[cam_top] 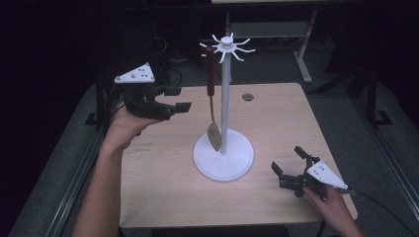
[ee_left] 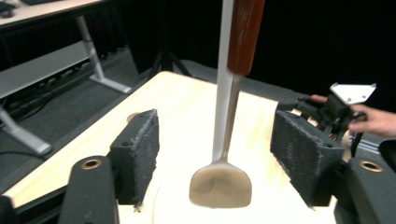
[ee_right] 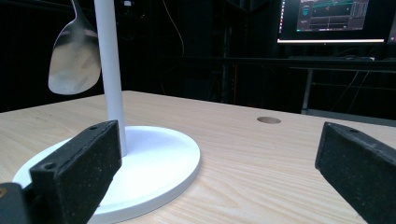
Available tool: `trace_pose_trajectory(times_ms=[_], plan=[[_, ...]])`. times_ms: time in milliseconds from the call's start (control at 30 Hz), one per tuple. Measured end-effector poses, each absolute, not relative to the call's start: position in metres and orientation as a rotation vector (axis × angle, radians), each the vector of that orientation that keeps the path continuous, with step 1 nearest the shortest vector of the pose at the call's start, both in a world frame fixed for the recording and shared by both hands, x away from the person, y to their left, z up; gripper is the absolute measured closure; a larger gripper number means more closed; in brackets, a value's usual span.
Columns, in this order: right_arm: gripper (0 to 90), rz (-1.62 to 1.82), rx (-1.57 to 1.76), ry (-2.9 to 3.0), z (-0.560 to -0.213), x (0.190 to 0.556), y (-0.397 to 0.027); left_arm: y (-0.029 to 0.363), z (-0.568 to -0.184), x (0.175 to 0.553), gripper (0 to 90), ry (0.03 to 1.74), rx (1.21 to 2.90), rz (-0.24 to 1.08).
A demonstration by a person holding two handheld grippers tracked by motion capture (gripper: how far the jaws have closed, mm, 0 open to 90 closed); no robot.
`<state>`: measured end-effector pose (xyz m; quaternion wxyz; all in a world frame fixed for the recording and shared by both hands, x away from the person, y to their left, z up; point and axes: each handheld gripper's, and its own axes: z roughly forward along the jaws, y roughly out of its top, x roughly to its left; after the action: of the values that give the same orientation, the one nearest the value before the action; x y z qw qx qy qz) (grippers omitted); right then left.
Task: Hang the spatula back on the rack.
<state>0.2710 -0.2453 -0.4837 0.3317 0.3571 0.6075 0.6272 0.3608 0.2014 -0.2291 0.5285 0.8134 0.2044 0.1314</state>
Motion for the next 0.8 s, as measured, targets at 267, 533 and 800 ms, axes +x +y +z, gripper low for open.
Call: trace_pose_trajectory(times_ms=[267, 533, 800], plan=[[0.0, 1.634, 0.938, 1.590, -0.484, 0.271, -0.245, 0.222, -0.257, 0.350, 23.5, 0.563, 1.972, 0.359], [0.0, 1.633, 0.939, 1.588, -0.484, 0.271, -0.245, 0.241, -0.291, 0.341, 17.5, 0.634, 1.979, 0.393], [0.0, 1.632, 0.938, 1.589, -0.484, 0.271, -0.245, 0.256, -0.333, 0.322, 13.8, 0.698, 2.002, 0.376]])
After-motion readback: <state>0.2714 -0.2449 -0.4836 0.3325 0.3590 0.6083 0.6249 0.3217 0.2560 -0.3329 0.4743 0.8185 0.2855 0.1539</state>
